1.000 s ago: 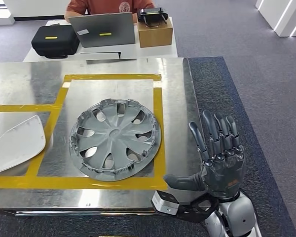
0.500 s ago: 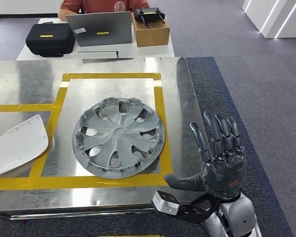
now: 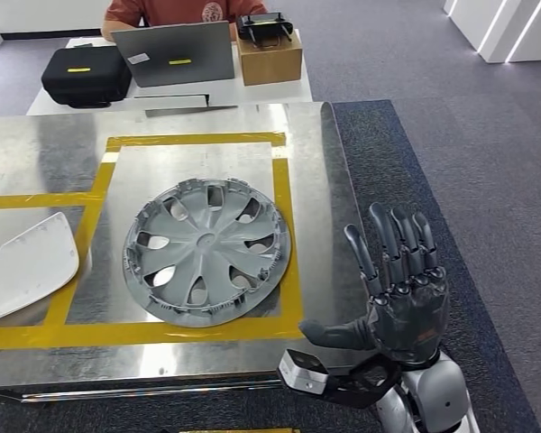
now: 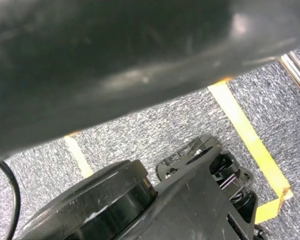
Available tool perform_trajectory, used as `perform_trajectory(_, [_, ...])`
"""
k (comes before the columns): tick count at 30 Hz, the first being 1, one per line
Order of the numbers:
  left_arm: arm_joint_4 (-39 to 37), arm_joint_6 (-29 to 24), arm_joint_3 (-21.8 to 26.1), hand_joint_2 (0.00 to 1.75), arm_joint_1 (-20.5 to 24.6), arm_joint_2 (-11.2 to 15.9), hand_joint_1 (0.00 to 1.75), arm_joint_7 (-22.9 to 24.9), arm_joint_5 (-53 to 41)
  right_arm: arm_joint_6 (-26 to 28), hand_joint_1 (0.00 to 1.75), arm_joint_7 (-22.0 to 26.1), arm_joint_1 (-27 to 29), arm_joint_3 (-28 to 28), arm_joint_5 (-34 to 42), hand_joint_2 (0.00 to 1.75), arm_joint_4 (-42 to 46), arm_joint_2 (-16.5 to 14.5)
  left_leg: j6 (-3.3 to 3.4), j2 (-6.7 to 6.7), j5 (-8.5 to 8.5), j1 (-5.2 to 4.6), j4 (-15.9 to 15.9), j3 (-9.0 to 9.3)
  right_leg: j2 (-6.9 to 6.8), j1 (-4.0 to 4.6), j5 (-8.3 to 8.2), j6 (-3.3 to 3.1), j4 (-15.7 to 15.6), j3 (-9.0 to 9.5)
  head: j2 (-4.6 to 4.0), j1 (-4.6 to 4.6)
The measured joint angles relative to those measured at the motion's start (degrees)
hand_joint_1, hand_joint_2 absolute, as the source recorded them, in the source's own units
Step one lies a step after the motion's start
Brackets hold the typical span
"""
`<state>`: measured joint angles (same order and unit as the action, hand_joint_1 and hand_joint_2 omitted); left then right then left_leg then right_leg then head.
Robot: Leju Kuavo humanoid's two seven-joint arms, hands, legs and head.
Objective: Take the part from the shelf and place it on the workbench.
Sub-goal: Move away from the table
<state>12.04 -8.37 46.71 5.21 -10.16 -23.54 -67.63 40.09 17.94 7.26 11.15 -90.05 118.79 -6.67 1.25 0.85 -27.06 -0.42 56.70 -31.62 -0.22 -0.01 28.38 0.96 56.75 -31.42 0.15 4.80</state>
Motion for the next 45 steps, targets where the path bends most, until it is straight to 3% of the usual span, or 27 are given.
perform_trajectory(14, [0.0,0.27,0.01,0.0,0.0,-0.02,0.0,0.04,0.04,0.01,0.0,-1.68,0.0,0.0,-0.01,0.0,0.07,0.0,-0.17,0.0,-0.05,-0.23,0.15,-0.05,0.0,-0.27,-0.1,0.04,-0.03,0.06,0.0,0.03])
perform_trajectory(19, [0.0,0.52,0.09,0.0,-0.01,0.07,0.0,0.38,0.16,0.0,0.0,-1.7,0.02,0.0,-0.01,0.0,0.07,0.0,0.47,-0.02,-0.3,-0.53,0.69,-0.23,-0.04,-0.56,-0.35,0.57,-0.13,0.09,0.0,-0.01])
perform_trajectory(22, [0.0,0.51,0.16,0.0,0.03,0.07,0.0,0.63,0.15,0.01,0.0,-1.65,0.03,0.0,-0.01,0.0,0.14,0.0,1.12,0.11,0.49,-0.37,-0.03,-0.17,0.0,-0.55,-0.28,1.13,-0.09,-0.07,0.0,0.01])
perform_trajectory(24, [0.0,0.49,0.17,0.0,0.1,0.01,0.0,0.68,0.14,0.02,0.0,-1.55,0.0,0.0,-0.01,0.0,0.23,0.01,1.66,0.3,1.28,-0.05,-0.96,-0.24,0.09,-0.53,2.36,1.42,2.77,-1.37,0.0,0.09])
perform_trajectory(26, [0.0,0.46,0.19,0.0,0.08,-0.03,0.0,0.78,0.09,0.02,0.0,-1.48,0.04,0.0,0.0,0.0,0.27,0.02,1.86,0.39,1.68,-0.01,-1.07,-0.72,0.14,-0.65,6.73,1.71,9.89,-4.11,0.0,0.13])
perform_trajectory(27, [0.0,0.45,0.19,0.0,0.05,-0.04,0.0,0.85,0.08,0.02,0.0,-1.47,0.1,0.0,0.01,0.0,0.26,0.02,1.8,0.42,1.82,-0.02,-0.97,-1.06,0.14,-0.7,8.26,1.9,13.43,-5.37,0.0,0.11])
perform_trajectory(28, [0.0,0.44,0.2,0.0,0.01,-0.05,0.0,0.9,0.07,0.02,0.0,-1.47,0.15,0.0,0.01,0.0,0.26,0.02,1.71,0.45,1.97,-0.01,-0.83,-1.4,0.13,-0.74,8.8,2.06,15.46,-5.92,0.0,0.1])
perform_trajectory(29, [0.0,0.44,0.21,0.0,0.0,-0.07,0.0,0.93,0.07,0.02,0.0,-1.46,0.17,0.0,0.01,0.0,0.26,0.02,1.59,0.47,2.11,0.04,-0.64,-1.75,0.11,-0.79,8.23,2.18,15.3,-5.41,0.0,0.1])
perform_trajectory(32, [0.0,0.41,0.22,0.0,0.02,-0.11,0.0,0.94,0.07,0.02,0.0,-1.42,0.09,0.0,0.01,0.0,0.26,0.01,1.03,0.44,2.39,0.21,0.34,-2.78,-0.07,-0.98,3.71,2.32,4.2,1.4,0.0,0.12])
perform_trajectory(34, [0.0,0.31,0.22,0.0,0.02,-0.1,0.0,0.95,0.07,0.02,0.0,-1.38,0.04,-0.01,0.01,0.0,0.31,0.01,0.37,0.37,2.73,0.12,0.89,-3.29,0.02,-0.86,2.74,1.83,-0.08,3.6,0.0,0.09])
perform_trajectory(37, [0.0,0.1,0.22,0.0,0.0,-0.1,0.0,0.98,0.0,0.02,0.0,-1.29,0.06,-0.03,0.0,0.0,0.36,0.01,-0.74,0.26,3.02,0.2,1.29,-3.72,0.24,-0.79,2.36,0.52,-0.18,2.53,0.0,0.02])
perform_trajectory(39, [0.0,-0.01,0.23,0.0,-0.05,-0.09,0.0,0.98,-0.02,0.02,0.0,-1.24,0.04,-0.04,0.0,0.0,0.36,0.0,-1.49,-0.05,0.08,0.39,3.67,-4.58,0.15,-0.94,1.58,-0.55,-0.2,1.97,0.0,-0.09])
perform_trajectory(42, [0.0,-0.07,0.24,0.0,-0.09,-0.09,0.0,0.98,-0.02,0.02,0.0,-1.19,0.05,-0.05,-0.02,0.0,0.34,0.0,-2.24,-0.33,-7.73,0.67,13.92,-7.22,0.13,-0.93,0.11,-1.15,-0.07,0.66,0.0,-0.25])
perform_trajectory(44, [0.0,-0.07,0.24,0.0,-0.09,-0.11,0.0,0.98,-0.01,0.01,0.0,-1.17,0.07,-0.07,-0.02,0.0,0.31,0.0,-2.34,-0.34,-8.95,0.77,17.4,-7.02,0.17,-0.9,-0.77,-1.1,0.14,-0.61,0.0,-0.24])
perform_trajectory(45, [0.0,-0.08,0.24,0.0,-0.08,-0.13,0.0,0.98,0.02,0.01,0.0,-1.17,0.07,-0.07,-0.02,0.0,0.29,0.0,-2.27,-0.36,-7.97,0.8,15.77,-5.32,0.2,-0.89,-1.13,-1.02,0.28,-1.23,0.0,-0.25])
